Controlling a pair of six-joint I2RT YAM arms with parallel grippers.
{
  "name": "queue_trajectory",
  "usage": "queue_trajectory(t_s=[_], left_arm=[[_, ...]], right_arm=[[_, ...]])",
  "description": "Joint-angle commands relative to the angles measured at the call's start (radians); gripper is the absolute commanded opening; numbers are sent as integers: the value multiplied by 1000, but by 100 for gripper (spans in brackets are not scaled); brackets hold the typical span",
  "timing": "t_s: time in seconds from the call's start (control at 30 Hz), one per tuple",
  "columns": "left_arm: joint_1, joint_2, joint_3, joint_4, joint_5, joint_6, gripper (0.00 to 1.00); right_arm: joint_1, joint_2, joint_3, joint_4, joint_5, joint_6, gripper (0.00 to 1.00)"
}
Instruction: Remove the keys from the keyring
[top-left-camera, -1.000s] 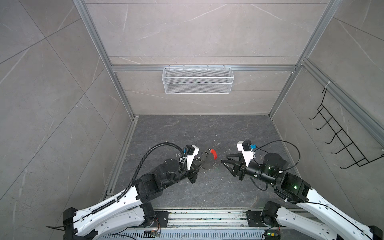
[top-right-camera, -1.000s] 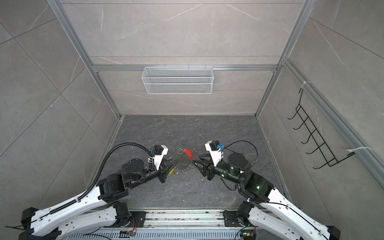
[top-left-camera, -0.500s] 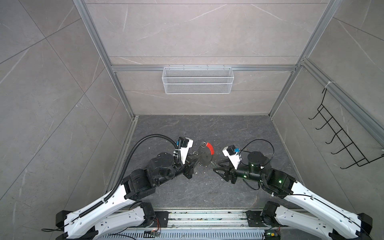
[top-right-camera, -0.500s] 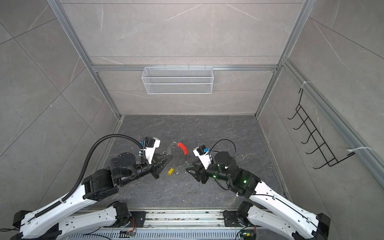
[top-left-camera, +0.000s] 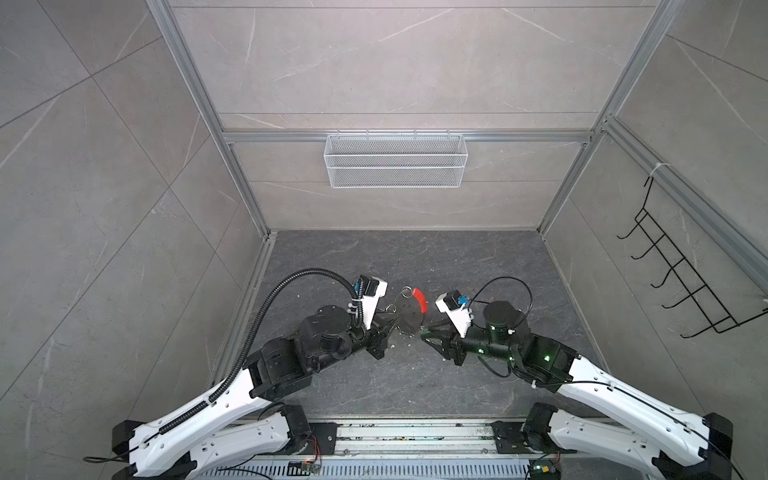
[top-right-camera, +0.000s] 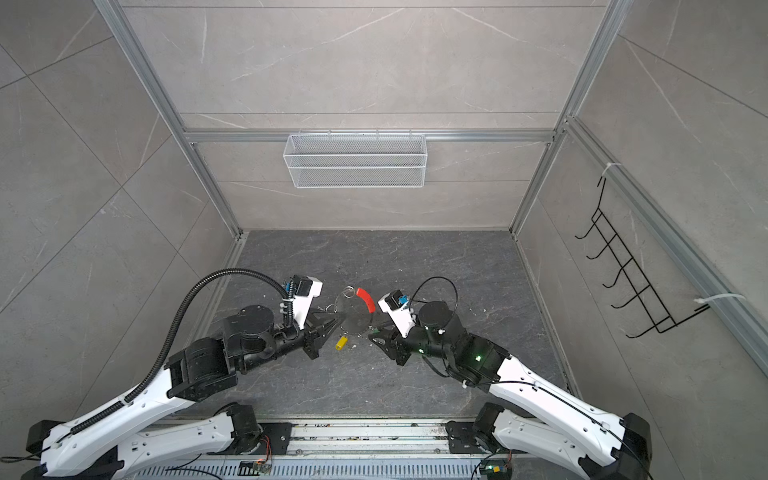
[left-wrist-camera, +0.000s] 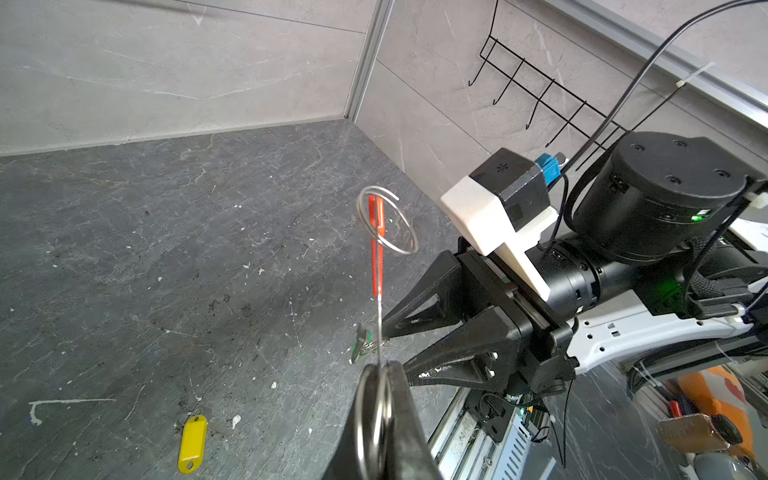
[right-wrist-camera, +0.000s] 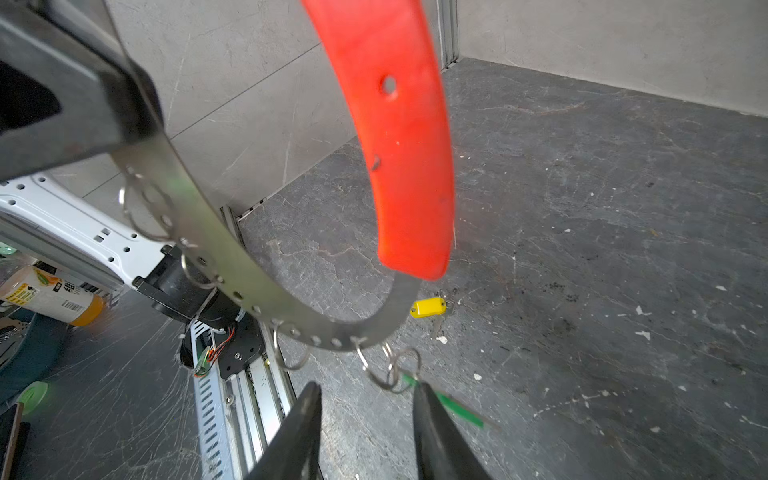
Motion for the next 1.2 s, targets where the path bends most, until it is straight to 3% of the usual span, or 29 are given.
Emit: queue_trajectory(t_s=[0.0,0.37,0.57,0.9,0.97,1.03,1.07,1.17], left_arm=[[2,-2,37,31,23,-14,0],[2,0,34,34,31,-13,0],[3,0,34,32,23,-14,0],[3,-28,16,11,-36,-27,0],[3,-31,11,-4,-57,-34,9],[2,-41,2,-23,-92,-47,34],[3,-47,-3,-34,-111,-53,41],[3,-88,-34,-64,-183,-71,50]], right_arm=[[11,12,23,40,3,-16,37],[17,30,32,51,21,-25,19],[17,23,24,53,22,-26,0],[18,-40,32,-9,13,-37,0],[19,-52,38,-34,0,-41,0],[19,-66,46,-61,-8,-48,0],[19,-72,49,-69,-10,-49,0],[18,-85,65,-95,-23,-58,0]])
